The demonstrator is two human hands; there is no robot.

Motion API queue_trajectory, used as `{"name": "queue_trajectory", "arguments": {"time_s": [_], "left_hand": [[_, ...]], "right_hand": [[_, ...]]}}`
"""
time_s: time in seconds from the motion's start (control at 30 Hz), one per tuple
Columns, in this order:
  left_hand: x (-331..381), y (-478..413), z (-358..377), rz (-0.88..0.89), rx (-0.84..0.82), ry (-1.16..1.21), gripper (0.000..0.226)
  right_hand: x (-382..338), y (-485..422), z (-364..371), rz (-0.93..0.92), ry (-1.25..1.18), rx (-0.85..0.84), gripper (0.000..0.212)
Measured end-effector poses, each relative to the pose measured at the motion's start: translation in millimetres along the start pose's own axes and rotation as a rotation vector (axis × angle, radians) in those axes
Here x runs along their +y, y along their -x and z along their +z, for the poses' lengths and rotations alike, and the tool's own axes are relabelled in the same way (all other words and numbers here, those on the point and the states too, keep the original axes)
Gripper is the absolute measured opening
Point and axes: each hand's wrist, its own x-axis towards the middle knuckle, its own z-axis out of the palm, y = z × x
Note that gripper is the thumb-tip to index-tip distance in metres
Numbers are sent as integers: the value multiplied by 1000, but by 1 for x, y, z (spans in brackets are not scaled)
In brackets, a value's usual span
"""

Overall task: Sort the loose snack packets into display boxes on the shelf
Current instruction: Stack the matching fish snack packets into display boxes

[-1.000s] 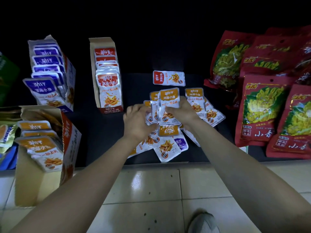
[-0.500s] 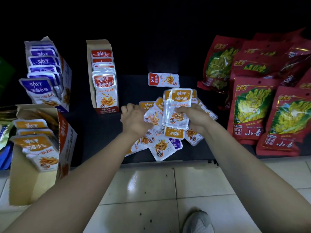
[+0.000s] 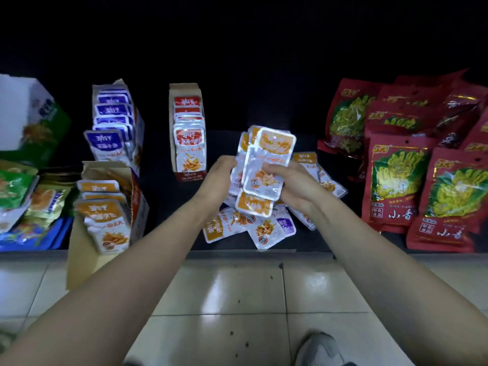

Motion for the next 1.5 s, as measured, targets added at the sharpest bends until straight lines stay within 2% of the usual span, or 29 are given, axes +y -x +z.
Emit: {"name": "queue_trajectory", "arguments": {"time_s": [0.03,0.1,0.2,0.27,0.37,0.47,0.57,0.63,0.73,0.83,0.93,1.03,1.13,1.3,1.4,1.5], "left_hand": [[6,6,-6,-3,-28,-64,47],[14,18,-19,-2,-10,-237,48],[20,42,-44,78,91,-398,36],[21,65,-68,202,189,-491,21],[16,94,-112,315,348,-608,28],[6,116,-156,414,507,-616,37],[-8,132,-190,366,638,-517,29],[-25,135,-204,317,644,-523,31],[-48,136,-208,312,588,-543,35],[-61,137,-203,310,566,-554,23],[-70,137,-201,312,553,-608,9],[-76,134,-204,295,564,-632,23],[-79,132,-203,298,559,-664,27],[-83,132,-199,342,584,-701,36],[-85,136,-194,376,556,-702,53],[-85,139,-195,299,532,-674,65]], "right_hand": [[1,1,11,-16,41,11,42],[3,5,35,-23,76,13,52],[7,16,72,17,100,-119,18],[10,23,99,42,105,-195,18],[19,28,144,1,183,-259,22],[32,30,187,-99,172,-300,22],[47,27,220,-173,106,-319,31],[60,28,233,-209,146,-305,40],[87,37,238,-237,306,-237,38],[111,41,232,-342,494,-208,38],[119,34,225,-490,801,-144,31],[119,32,220,-597,988,-67,27],[122,31,214,-603,985,-6,42],[122,31,208,-531,717,-141,77],[128,29,205,-405,891,-240,94],[133,29,202,-299,950,-312,109]]}}
